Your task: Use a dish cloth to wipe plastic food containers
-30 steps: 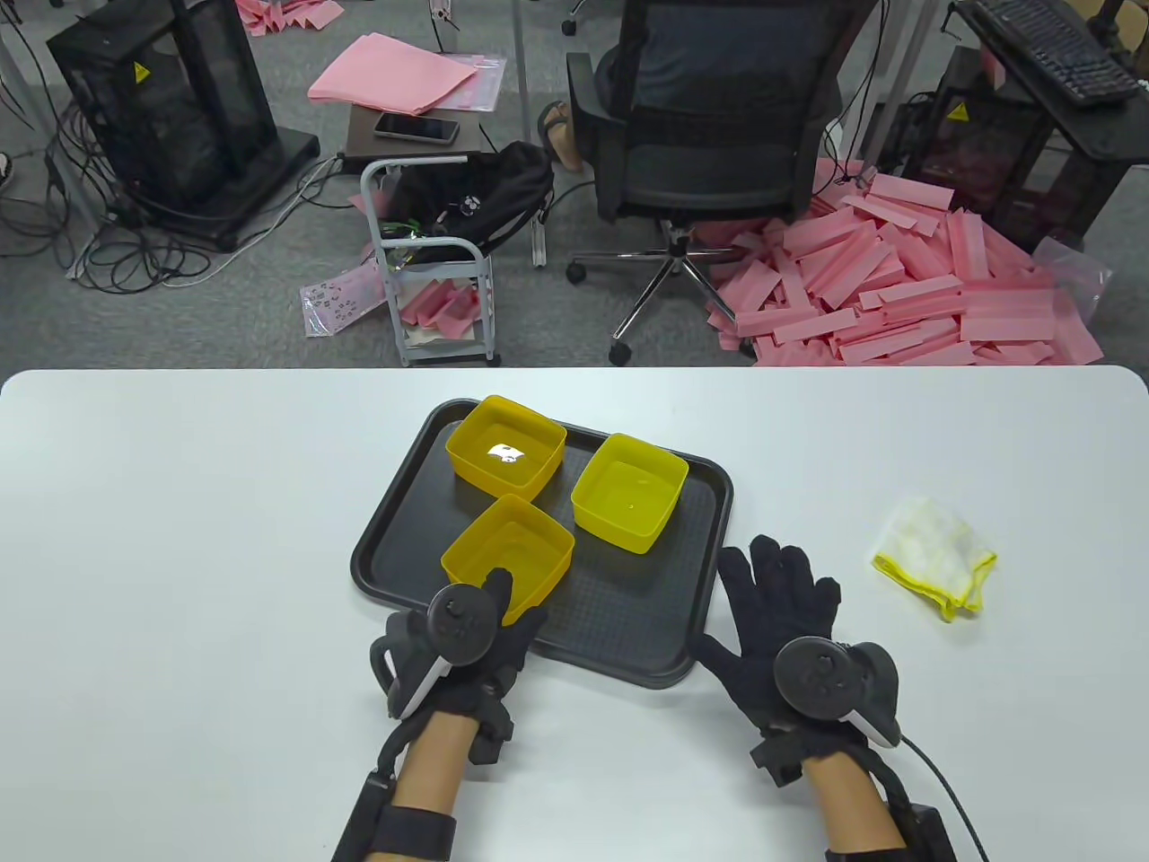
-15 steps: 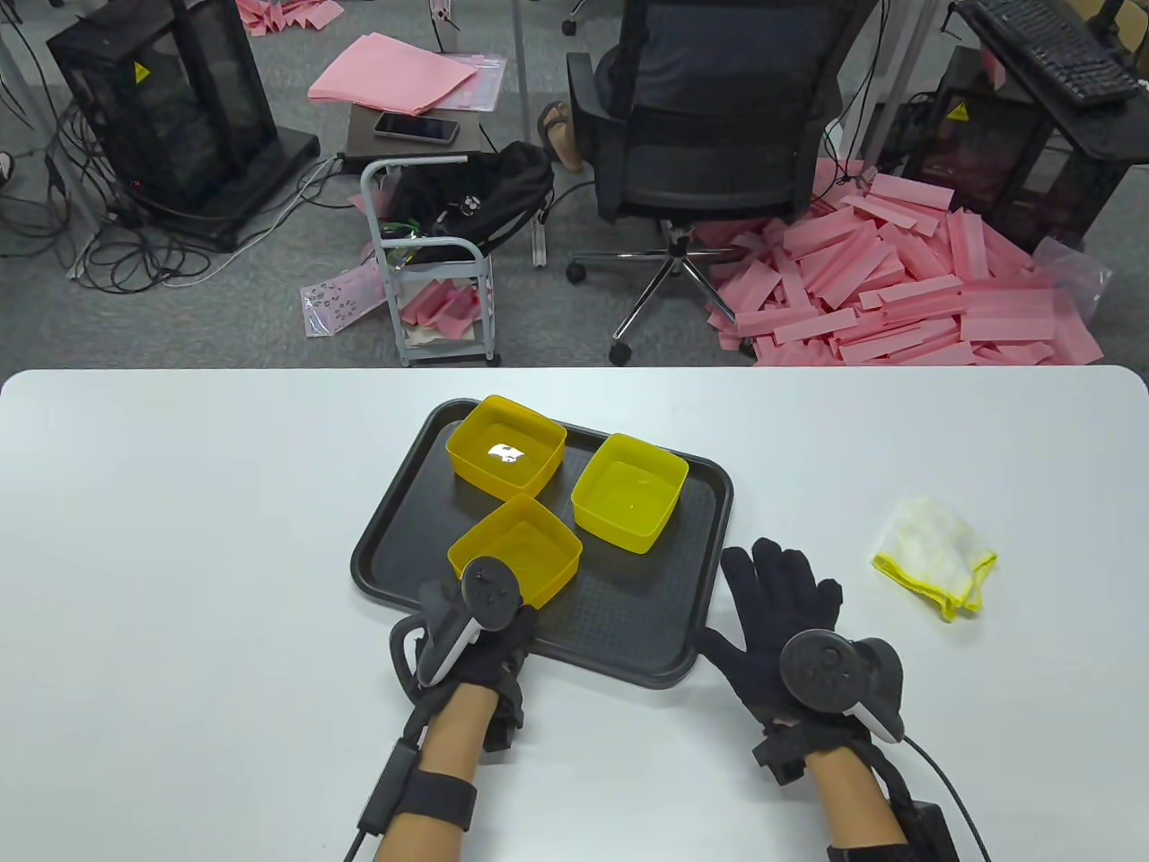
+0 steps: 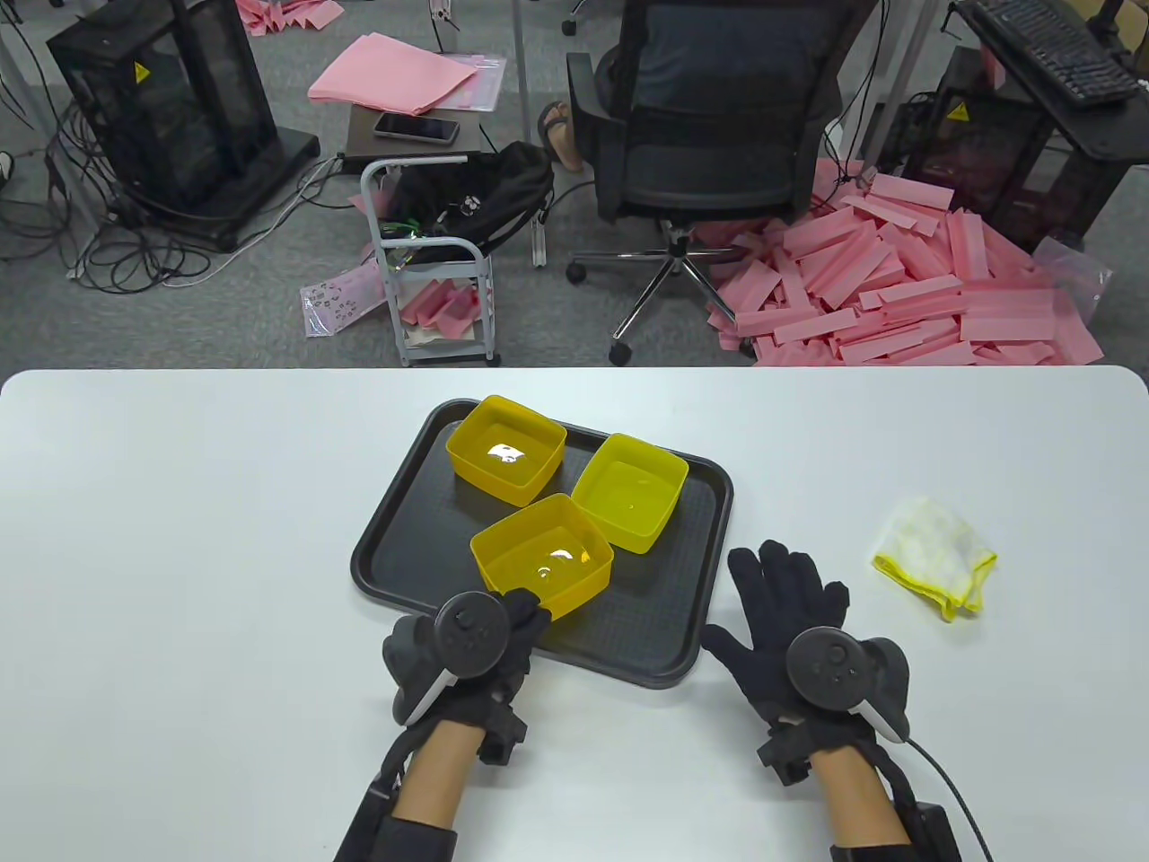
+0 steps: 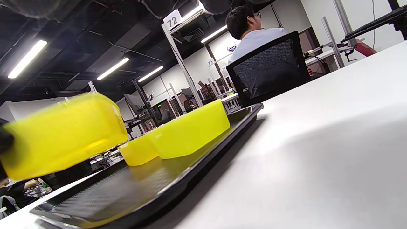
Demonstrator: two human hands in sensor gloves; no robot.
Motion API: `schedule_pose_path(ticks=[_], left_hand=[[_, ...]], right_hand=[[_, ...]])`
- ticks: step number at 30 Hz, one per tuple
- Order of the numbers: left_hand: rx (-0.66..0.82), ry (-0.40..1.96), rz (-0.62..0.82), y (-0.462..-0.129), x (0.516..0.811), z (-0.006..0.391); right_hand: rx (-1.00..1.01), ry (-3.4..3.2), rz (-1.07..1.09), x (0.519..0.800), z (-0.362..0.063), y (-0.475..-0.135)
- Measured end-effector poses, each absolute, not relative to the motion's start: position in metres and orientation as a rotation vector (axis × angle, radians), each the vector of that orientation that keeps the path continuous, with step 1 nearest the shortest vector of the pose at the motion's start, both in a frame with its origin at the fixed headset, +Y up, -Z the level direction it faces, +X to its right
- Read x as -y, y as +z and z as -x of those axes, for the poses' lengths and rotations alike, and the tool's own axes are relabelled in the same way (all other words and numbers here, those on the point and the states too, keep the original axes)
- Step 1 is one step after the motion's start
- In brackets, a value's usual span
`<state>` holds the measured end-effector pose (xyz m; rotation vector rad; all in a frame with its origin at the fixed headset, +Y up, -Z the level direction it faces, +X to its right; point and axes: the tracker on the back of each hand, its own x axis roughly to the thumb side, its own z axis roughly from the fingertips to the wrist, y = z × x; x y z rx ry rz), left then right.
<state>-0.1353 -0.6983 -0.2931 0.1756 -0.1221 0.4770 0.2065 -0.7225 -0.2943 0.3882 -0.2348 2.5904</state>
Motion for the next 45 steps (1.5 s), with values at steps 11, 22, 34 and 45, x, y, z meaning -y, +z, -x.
schedule_pose_path(ticks=[11,22,34,45], left_hand=[[0.277,0.567,-0.249,-0.273,0.697,0.140],[0.323,0.626,-0.216,-0.272,0.700,0.149],[0.343,0.615,-0.213,-0.271,0.699,0.146],[0.363,0.592,-0.195,-0.271,0.701,0.141]], right_hand=[[0.146,2.625,-0.346,0.735,-0.211,-0.297],[0.067,2.806,-0.152,0.731,-0.242,-0.326],[-0.145,2.952,0.586,0.723,-0.381,-0.395],[-0.208,3.097,0.671,0.752,-0.376,-0.400]])
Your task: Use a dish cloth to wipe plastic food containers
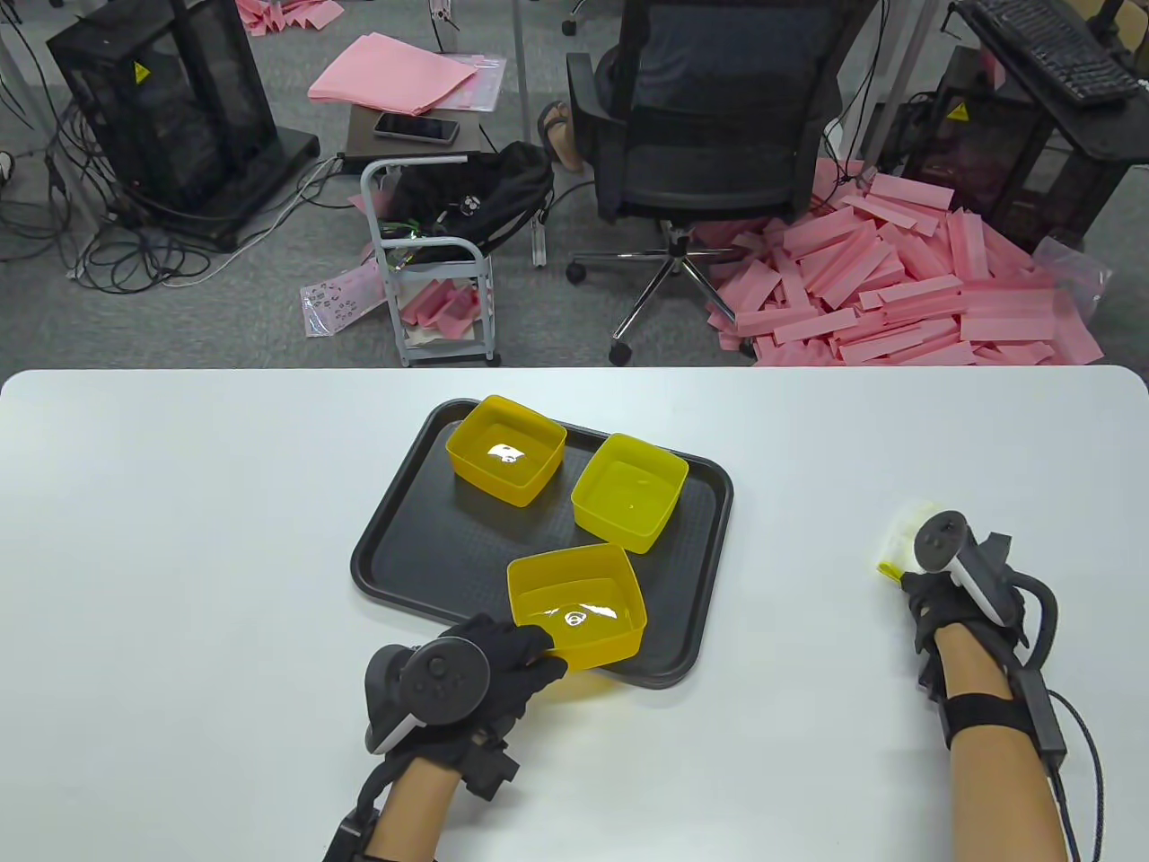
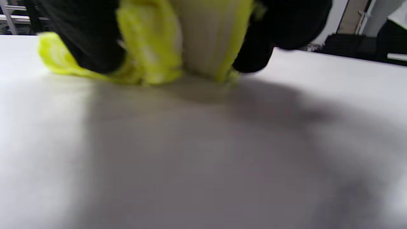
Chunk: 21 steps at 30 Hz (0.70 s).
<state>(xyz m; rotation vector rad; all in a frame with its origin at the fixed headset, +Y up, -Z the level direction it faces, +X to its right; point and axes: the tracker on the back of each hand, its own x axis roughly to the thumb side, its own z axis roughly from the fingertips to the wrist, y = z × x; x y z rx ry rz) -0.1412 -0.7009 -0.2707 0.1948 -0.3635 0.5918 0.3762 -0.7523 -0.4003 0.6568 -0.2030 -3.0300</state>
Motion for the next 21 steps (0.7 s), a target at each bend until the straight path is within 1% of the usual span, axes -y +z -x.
schedule_pose_path(ticks=[3,5,7,9,11,14,17,18,19,21], left_hand=[[0.371,0.592,-0.197,-0.270,0.701,0.141],[0.373,0.589,-0.195,-0.270,0.701,0.140],[0.373,0.593,-0.191,-0.270,0.701,0.140],[0.377,0.594,-0.190,-0.270,0.701,0.139],[0.379,0.593,-0.184,-0.270,0.702,0.138],[0.386,0.586,-0.170,-0.270,0.704,0.136],[0.395,0.579,-0.164,-0.270,0.705,0.133],[0.402,0.583,-0.165,-0.269,0.705,0.133],[0.410,0.584,-0.168,-0.269,0.705,0.132],[0.418,0.583,-0.167,-0.268,0.704,0.131]], right_hand=[[0.159,-3.022,-0.556,0.743,-0.368,-0.394],[0.093,-3.038,-0.486,0.734,-0.360,-0.389],[0.024,-3.069,-0.388,0.719,-0.347,-0.383],[-0.071,-3.121,-0.241,0.697,-0.329,-0.377],[-0.179,-3.173,-0.068,0.671,-0.307,-0.369],[-0.365,-3.192,0.302,0.624,-0.261,-0.350],[-0.403,-3.082,0.645,0.591,-0.210,-0.328],[-0.390,-3.035,0.730,0.585,-0.196,-0.323],[-0.385,-2.973,0.812,0.579,-0.178,-0.316],[-0.333,-2.858,0.876,0.573,-0.148,-0.306]])
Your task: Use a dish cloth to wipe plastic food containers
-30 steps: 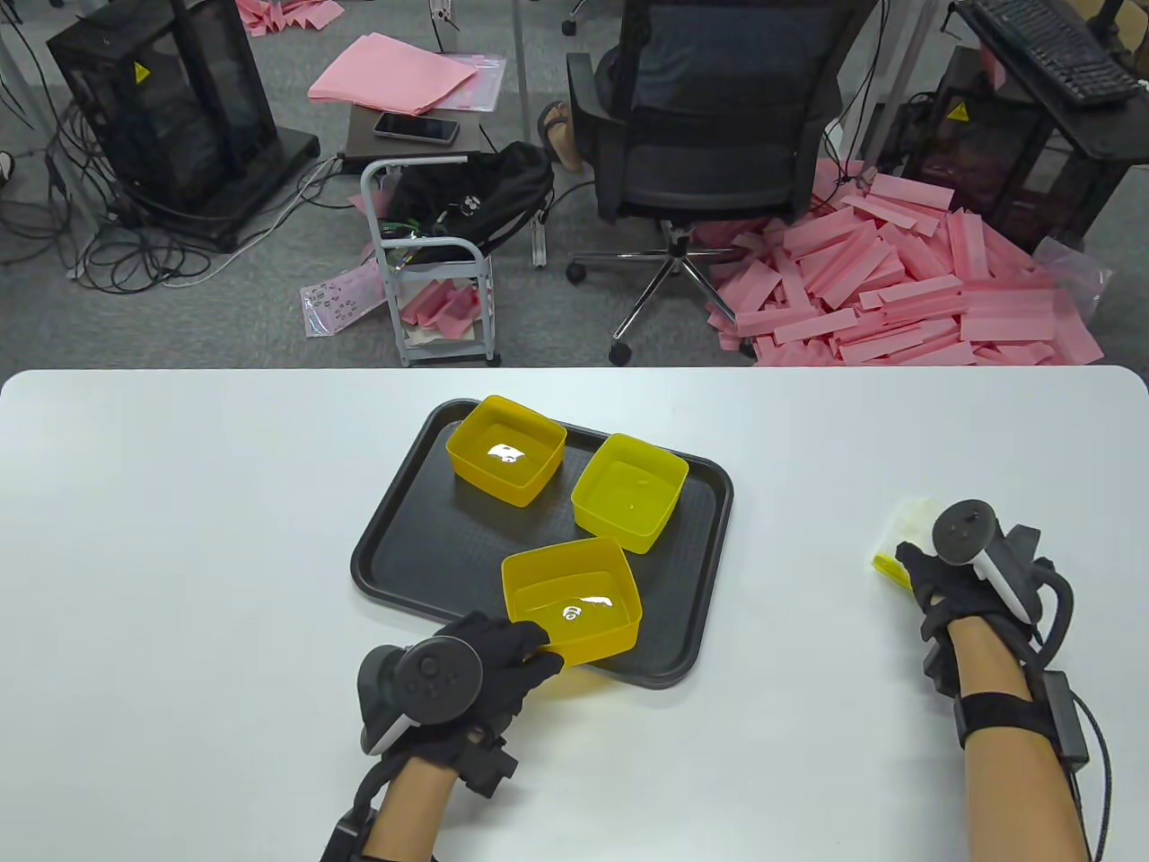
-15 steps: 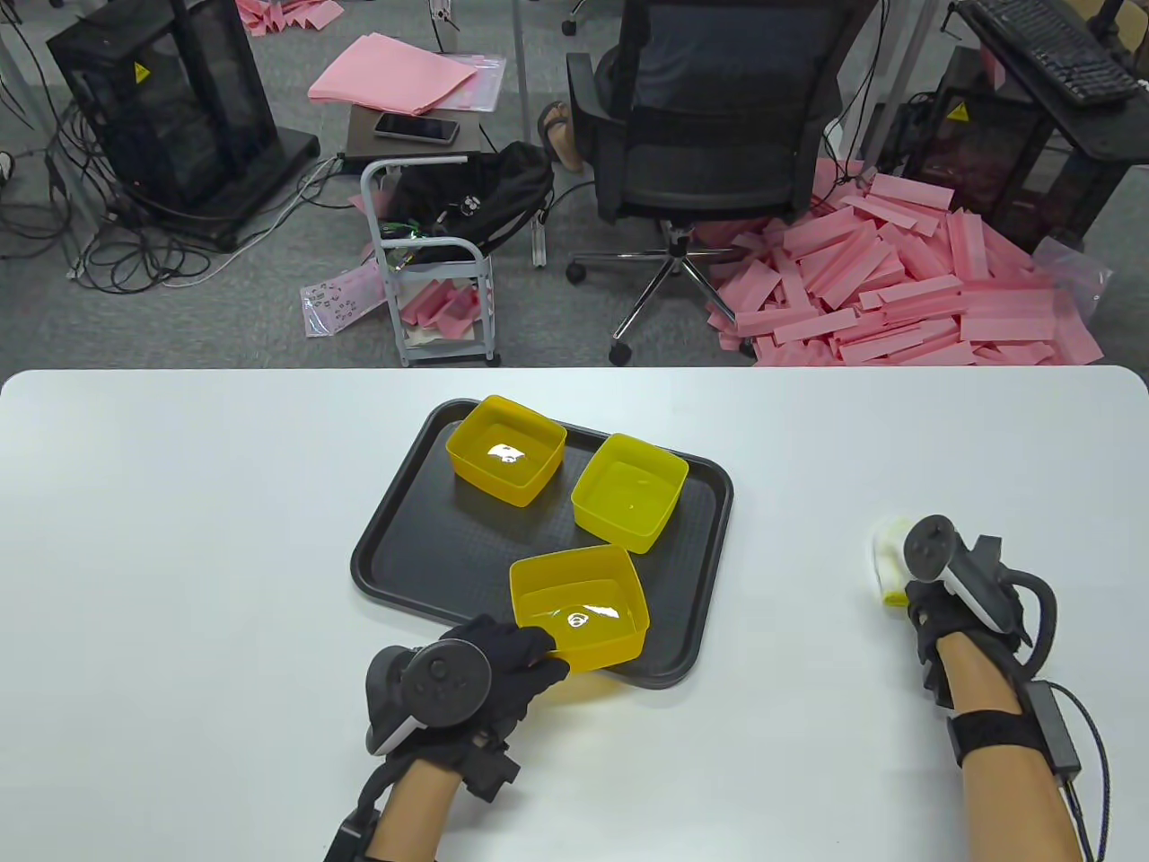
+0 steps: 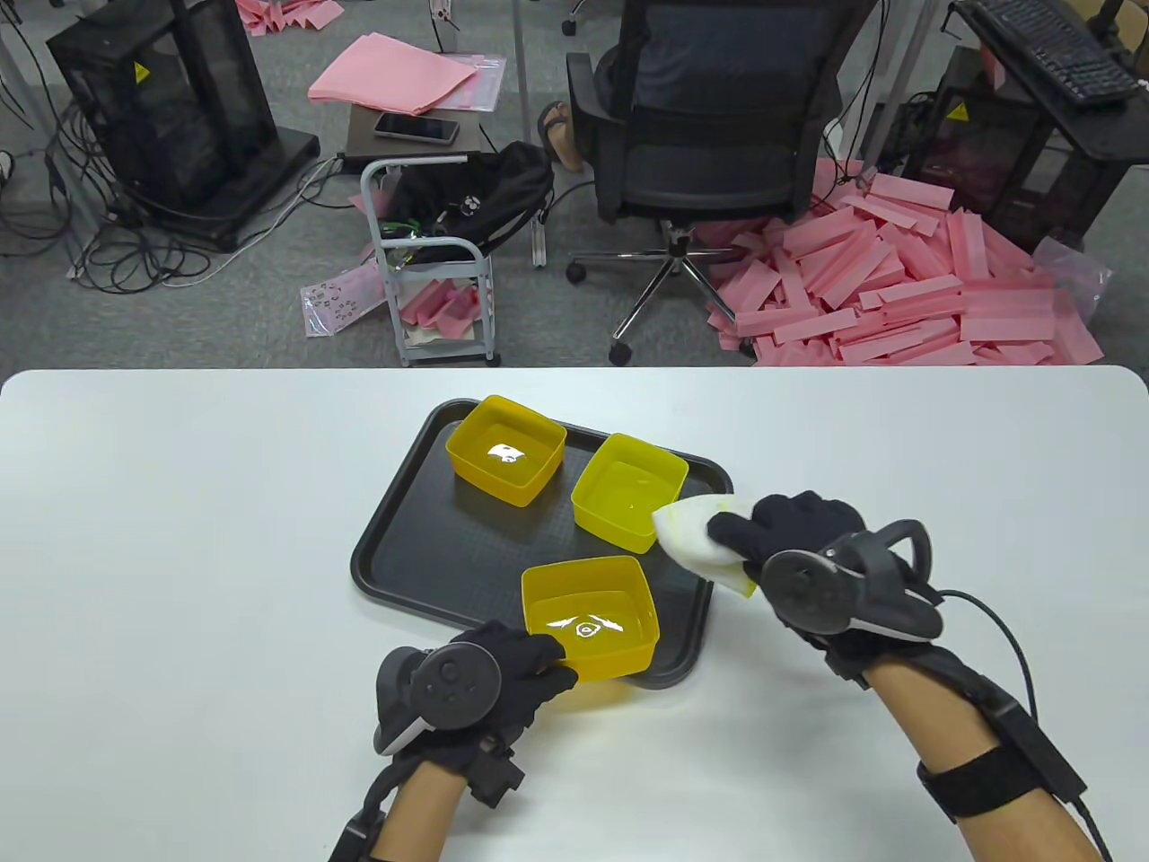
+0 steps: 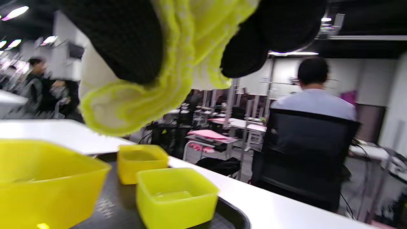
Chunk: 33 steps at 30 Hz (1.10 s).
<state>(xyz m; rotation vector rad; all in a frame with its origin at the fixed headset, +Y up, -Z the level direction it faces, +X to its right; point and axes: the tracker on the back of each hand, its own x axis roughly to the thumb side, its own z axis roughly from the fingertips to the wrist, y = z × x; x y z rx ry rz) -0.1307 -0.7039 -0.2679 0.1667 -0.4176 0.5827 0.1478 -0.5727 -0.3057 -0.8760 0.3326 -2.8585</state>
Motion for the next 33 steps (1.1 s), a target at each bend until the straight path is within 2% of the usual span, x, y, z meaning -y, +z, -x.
schedule_pose_path(ticks=[4,8,13,19,26,33], left_hand=[[0.439,0.583,-0.180,-0.265,0.701,0.128],[0.471,0.598,-0.203,-0.262,0.697,0.126],[0.504,0.572,-0.199,-0.260,0.697,0.122],[0.533,0.612,-0.204,-0.259,0.694,0.120],[0.553,0.618,-0.205,-0.258,0.693,0.120],[0.613,0.633,-0.205,-0.254,0.691,0.112]], right_hand=[[-0.221,-2.650,0.944,0.578,-0.101,-0.293],[-0.108,-2.441,0.979,0.599,-0.063,-0.283],[0.063,-2.370,1.015,0.615,-0.039,-0.277],[0.206,-2.486,1.058,0.617,-0.030,-0.283],[0.193,-2.493,1.006,0.616,-0.020,-0.290],[0.081,-2.537,0.997,0.618,-0.012,-0.297]])
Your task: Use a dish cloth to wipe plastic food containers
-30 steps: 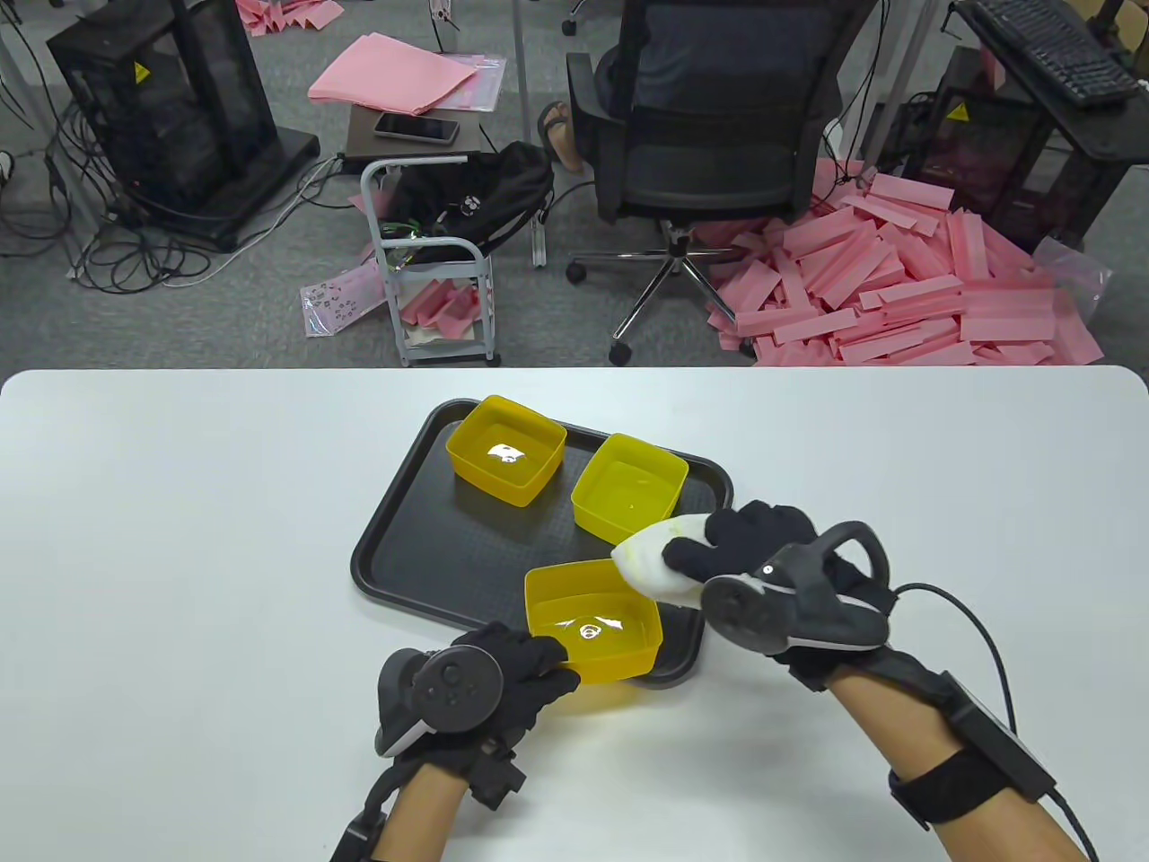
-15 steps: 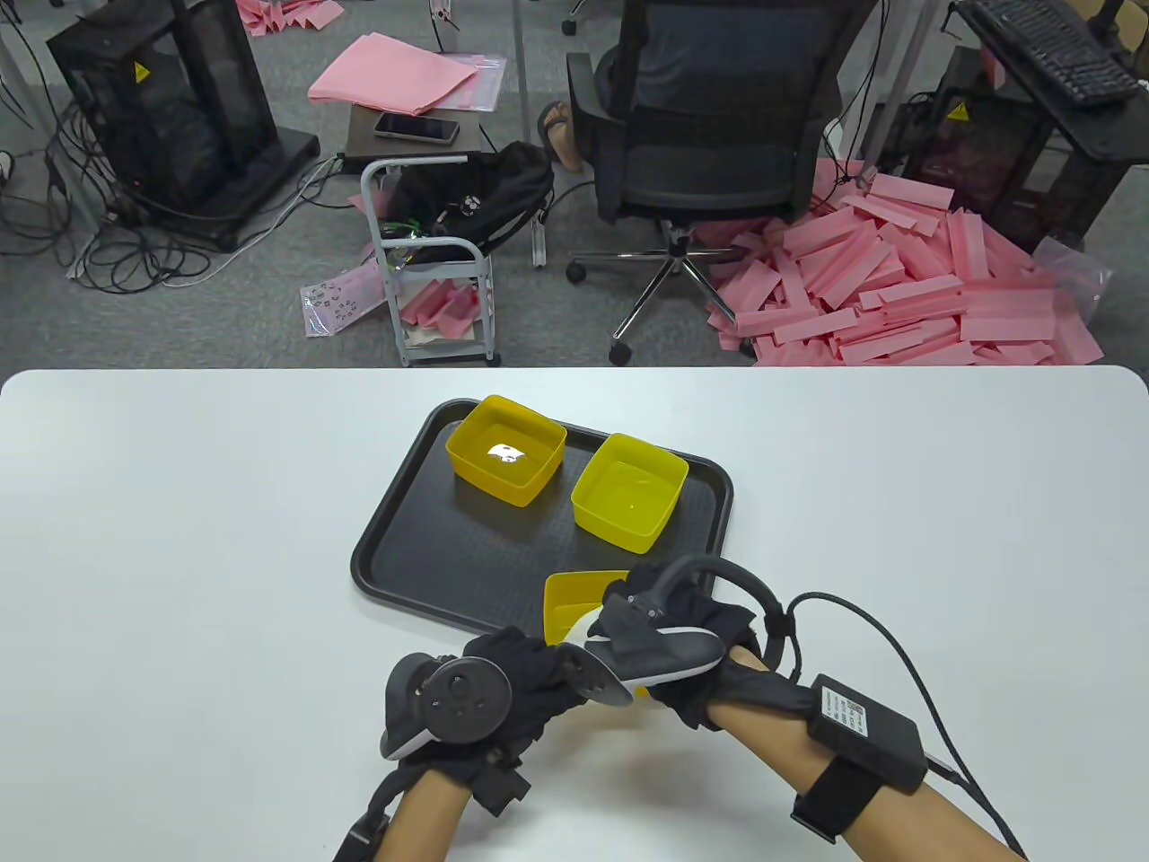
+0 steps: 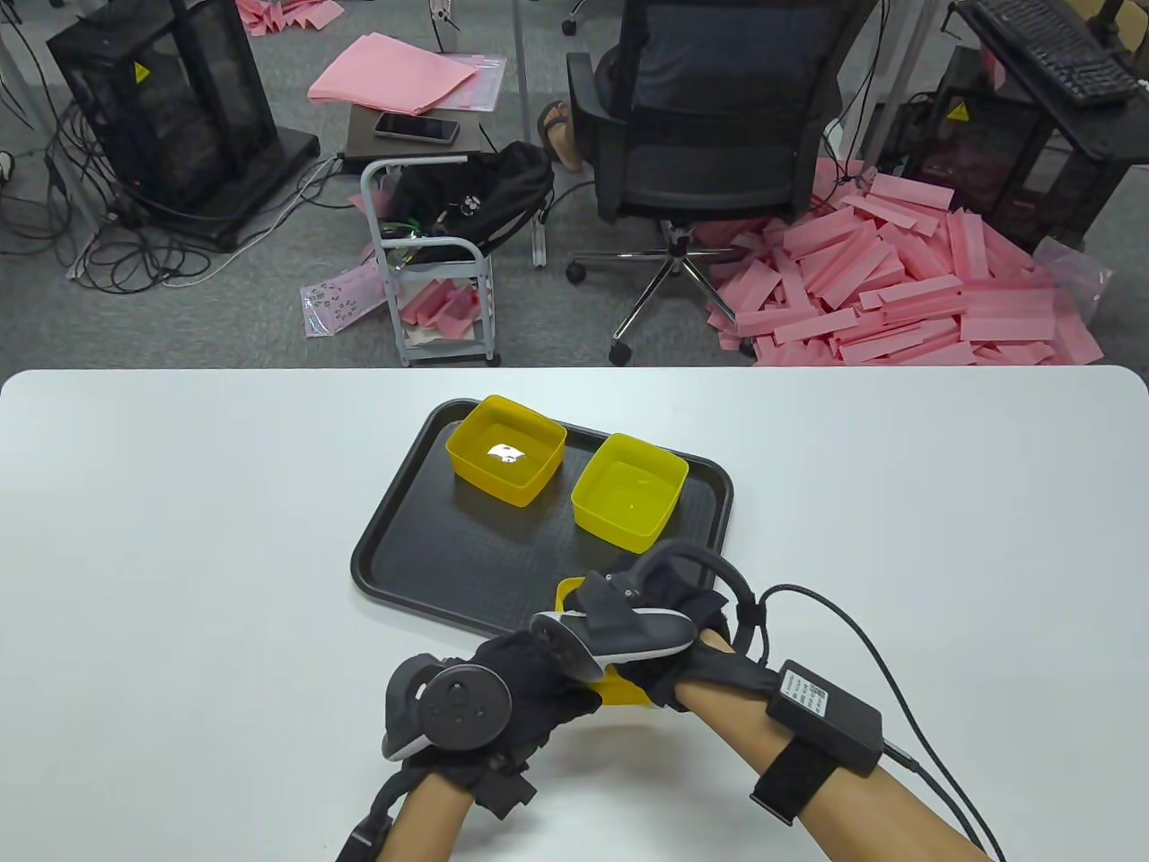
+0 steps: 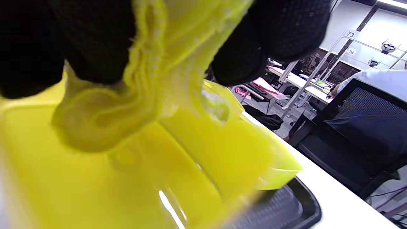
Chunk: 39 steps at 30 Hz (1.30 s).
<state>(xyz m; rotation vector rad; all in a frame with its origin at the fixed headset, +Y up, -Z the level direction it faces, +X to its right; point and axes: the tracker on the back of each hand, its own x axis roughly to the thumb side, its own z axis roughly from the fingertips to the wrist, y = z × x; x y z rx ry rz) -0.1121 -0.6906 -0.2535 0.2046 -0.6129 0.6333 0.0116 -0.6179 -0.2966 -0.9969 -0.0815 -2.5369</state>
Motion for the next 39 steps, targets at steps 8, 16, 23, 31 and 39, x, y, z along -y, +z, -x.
schedule_pose_path(ticks=[8,16,23,31,39], left_hand=[[0.594,0.634,-0.213,-0.255,0.693,0.116],[0.606,0.644,-0.235,-0.255,0.692,0.116],[0.604,0.655,-0.259,-0.254,0.691,0.117],[0.576,0.656,-0.273,-0.255,0.690,0.122],[0.555,0.649,-0.293,-0.254,0.690,0.122]], right_hand=[[-0.030,-2.483,0.928,0.621,0.001,-0.302],[-0.043,-2.521,0.820,0.616,-0.004,-0.312],[-0.038,-2.510,0.774,0.614,-0.011,-0.318],[-0.059,-2.404,0.760,0.619,-0.024,-0.318],[-0.006,-2.284,0.819,0.623,-0.026,-0.304]])
